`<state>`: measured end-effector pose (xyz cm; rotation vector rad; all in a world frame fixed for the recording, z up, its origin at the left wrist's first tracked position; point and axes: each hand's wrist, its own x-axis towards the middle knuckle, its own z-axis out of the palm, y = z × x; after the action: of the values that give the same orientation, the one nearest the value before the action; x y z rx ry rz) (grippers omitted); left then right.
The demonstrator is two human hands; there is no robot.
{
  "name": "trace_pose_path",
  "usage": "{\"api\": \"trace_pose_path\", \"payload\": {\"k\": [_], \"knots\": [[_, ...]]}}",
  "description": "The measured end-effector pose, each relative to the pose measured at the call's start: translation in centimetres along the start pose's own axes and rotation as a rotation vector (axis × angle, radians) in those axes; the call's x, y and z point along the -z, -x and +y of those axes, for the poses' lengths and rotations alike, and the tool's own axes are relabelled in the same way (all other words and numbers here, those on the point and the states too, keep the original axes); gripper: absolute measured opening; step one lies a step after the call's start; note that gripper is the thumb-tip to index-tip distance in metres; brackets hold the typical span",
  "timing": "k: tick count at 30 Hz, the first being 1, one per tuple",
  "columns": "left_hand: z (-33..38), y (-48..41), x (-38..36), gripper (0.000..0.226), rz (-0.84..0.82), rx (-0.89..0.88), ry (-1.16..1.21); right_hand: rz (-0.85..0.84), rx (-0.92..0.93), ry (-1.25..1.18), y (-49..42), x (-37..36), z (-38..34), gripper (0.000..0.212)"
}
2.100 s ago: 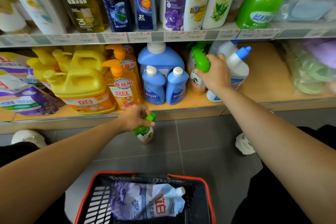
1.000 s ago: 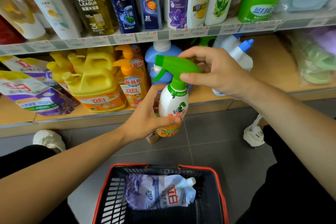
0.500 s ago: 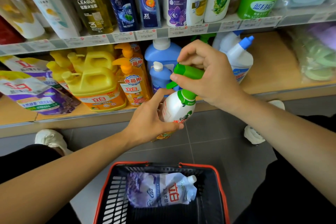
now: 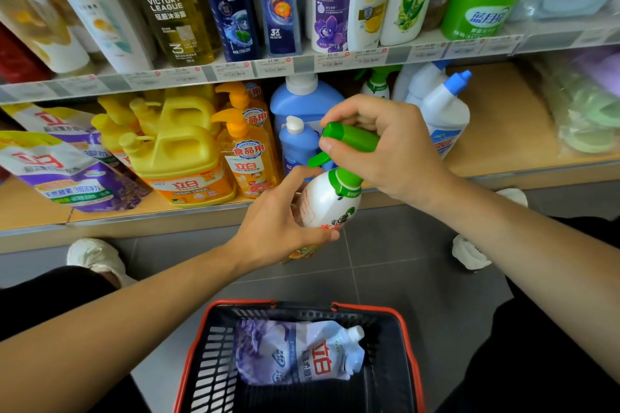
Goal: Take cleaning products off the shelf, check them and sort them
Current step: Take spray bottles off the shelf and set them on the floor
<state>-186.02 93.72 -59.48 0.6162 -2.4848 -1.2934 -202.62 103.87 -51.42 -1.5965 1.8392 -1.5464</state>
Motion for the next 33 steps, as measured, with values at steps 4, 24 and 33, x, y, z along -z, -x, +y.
{"api": "trace_pose_path", "payload": {"k": [4,24,33], "knots": [[0.1,-0.1,0.1,0.09,0.012,-0.005,0.0,0.03,0.027,-0.003,0.0,0.0,0.2,0.025],[2.1,0.5,-0.1,0.077,0.233,-0.064,-0.418,0.371,0.058,0.076,0.2,-0.6,2.2,0.02],[2.4,0.9,0.1,0.076,0.288,-0.088,-0.527,0.431,0.108,0.165,0.4,-1.3,2.1,0.039]]}}
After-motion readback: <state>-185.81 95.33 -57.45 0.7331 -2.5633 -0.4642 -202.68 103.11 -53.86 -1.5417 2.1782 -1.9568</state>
